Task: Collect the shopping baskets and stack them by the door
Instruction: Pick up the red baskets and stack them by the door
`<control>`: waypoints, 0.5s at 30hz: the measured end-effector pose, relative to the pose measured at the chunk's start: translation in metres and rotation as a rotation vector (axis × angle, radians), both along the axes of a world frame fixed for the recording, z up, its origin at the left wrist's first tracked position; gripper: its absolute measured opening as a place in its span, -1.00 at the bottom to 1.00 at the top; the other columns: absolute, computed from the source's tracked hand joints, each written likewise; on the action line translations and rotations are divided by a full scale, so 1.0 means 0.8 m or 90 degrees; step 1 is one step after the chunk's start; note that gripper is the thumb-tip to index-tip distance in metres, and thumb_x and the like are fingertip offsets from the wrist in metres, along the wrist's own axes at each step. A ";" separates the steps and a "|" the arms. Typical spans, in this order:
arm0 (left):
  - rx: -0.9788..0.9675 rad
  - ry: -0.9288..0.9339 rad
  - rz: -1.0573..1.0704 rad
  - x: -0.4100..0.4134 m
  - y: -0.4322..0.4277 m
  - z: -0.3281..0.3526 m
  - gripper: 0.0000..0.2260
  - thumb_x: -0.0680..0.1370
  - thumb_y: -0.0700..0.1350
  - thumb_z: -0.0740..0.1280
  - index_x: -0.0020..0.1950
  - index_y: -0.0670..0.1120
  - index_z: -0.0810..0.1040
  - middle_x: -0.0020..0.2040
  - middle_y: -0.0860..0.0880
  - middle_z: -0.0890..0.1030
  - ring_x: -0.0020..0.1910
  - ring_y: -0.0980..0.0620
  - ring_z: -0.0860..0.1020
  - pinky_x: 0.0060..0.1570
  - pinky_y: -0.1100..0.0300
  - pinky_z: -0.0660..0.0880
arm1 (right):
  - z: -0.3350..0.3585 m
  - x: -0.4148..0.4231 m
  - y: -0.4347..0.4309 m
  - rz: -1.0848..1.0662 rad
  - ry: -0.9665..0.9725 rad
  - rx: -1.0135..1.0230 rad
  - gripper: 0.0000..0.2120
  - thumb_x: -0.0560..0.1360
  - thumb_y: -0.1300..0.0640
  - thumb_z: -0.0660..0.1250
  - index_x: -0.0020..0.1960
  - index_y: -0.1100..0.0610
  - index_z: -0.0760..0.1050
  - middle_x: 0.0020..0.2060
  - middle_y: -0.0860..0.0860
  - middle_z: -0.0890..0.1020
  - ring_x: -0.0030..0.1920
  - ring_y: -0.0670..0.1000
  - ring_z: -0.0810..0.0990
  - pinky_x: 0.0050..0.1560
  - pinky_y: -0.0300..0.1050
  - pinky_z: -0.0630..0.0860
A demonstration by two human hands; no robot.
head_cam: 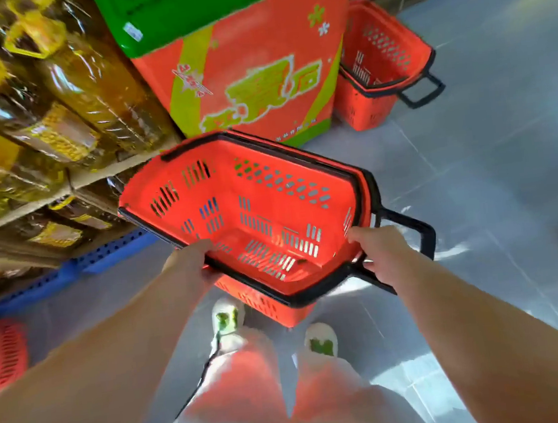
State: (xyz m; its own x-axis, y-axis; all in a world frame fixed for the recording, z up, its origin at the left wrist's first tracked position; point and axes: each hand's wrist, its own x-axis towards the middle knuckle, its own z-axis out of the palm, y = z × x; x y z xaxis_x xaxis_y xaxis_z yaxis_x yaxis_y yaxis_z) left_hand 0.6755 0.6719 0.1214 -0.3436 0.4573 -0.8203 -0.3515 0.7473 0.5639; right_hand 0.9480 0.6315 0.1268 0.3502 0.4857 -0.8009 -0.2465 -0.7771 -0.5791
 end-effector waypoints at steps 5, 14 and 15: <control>0.066 0.007 0.085 -0.055 -0.046 0.075 -0.86 0.43 -0.36 0.28 -0.24 -0.17 0.40 -0.62 -0.08 0.47 -0.68 0.06 0.50 -0.61 0.19 0.52 | 0.094 -0.047 0.012 0.093 -0.001 0.066 -0.89 0.32 0.40 0.28 -0.31 0.22 0.44 -0.64 0.03 0.48 -0.66 -0.07 0.46 -0.66 -0.38 0.30; 0.213 -0.009 0.330 -0.209 -0.174 0.152 -0.89 0.48 -0.34 0.28 -0.14 -0.15 0.44 -0.35 -0.14 0.47 -0.66 0.08 0.51 -0.63 0.20 0.50 | 0.180 -0.226 0.006 0.334 0.006 0.172 -0.87 0.26 0.36 0.27 -0.33 0.15 0.44 -0.48 0.07 0.46 -0.45 0.03 0.42 -0.52 -0.31 0.31; 0.227 -0.003 0.352 -0.230 -0.192 0.160 -0.89 0.49 -0.34 0.28 -0.13 -0.14 0.44 -0.33 -0.13 0.47 -0.65 0.09 0.52 -0.63 0.21 0.50 | 0.188 -0.252 0.000 0.352 0.008 0.185 -0.85 0.28 0.38 0.27 -0.36 0.15 0.43 -0.54 0.05 0.45 -0.48 0.01 0.40 -0.60 -0.33 0.29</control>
State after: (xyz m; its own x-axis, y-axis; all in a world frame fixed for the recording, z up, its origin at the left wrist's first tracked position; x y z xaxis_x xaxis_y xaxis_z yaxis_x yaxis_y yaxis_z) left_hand 0.4919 0.5183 0.2490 -0.6029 0.4588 -0.6527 -0.6326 0.2237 0.7415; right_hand 0.7464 0.6316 0.2773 -0.0235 0.7908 -0.6116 0.1398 -0.6031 -0.7853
